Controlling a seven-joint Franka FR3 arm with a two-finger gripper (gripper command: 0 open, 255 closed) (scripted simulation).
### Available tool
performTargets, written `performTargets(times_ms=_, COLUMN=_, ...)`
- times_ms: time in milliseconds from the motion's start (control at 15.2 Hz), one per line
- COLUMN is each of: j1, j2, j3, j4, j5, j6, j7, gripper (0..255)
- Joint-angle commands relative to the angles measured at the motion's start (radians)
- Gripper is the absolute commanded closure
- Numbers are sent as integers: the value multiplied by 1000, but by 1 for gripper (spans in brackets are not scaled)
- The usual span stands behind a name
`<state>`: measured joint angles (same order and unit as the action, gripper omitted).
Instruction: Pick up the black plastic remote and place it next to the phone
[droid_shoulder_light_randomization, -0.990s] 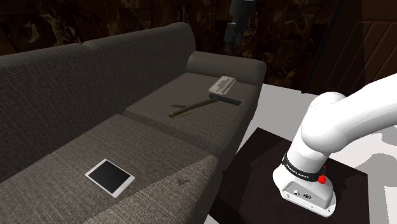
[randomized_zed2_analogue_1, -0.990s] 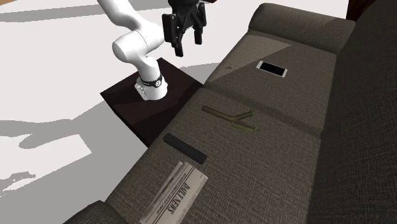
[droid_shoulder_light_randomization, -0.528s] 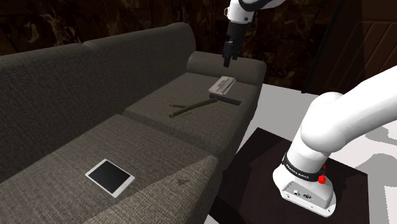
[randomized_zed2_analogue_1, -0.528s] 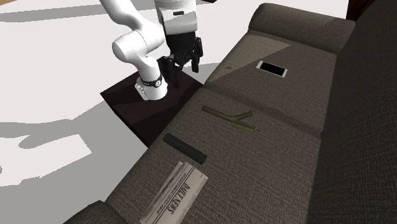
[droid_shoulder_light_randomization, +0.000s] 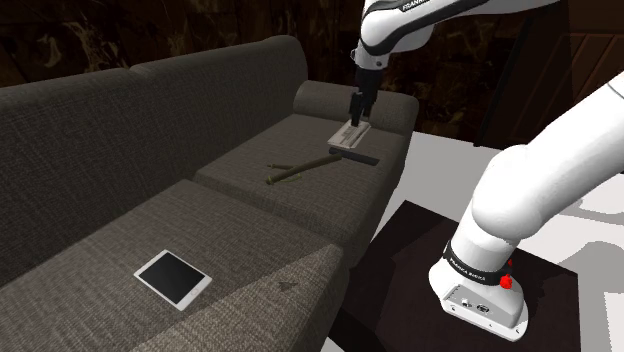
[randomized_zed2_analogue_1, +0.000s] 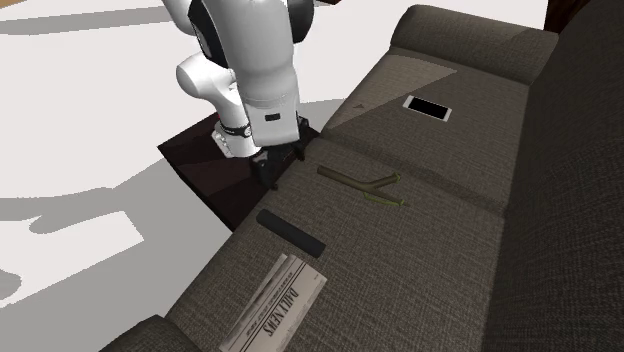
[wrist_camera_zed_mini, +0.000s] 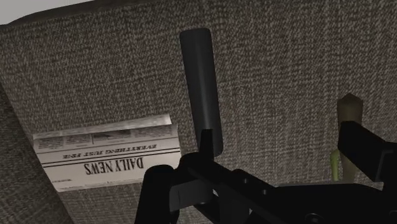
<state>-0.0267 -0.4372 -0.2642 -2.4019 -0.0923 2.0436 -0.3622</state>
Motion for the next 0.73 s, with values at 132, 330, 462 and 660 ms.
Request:
performTargets(times_ms=132, j1=-1, j2=121, j3=-61, j4=-5, j5=32, j6=88, j7=-70, gripper=0)
performTargets(times_ms=330, j1=0, j2=224, j3=-103, j4=6, j5=73, j6=146, j7=-130, gripper=0)
performTargets(times_ms=462, j1=0, j2=297, j3=-127, j4=19, j5=109, j6=181, j7=-176, gripper=0)
performTargets(times_ms=660, j1=-1, j2=353, j3=-139, j4=23, j5=140, j6=215, j7=-210, gripper=0)
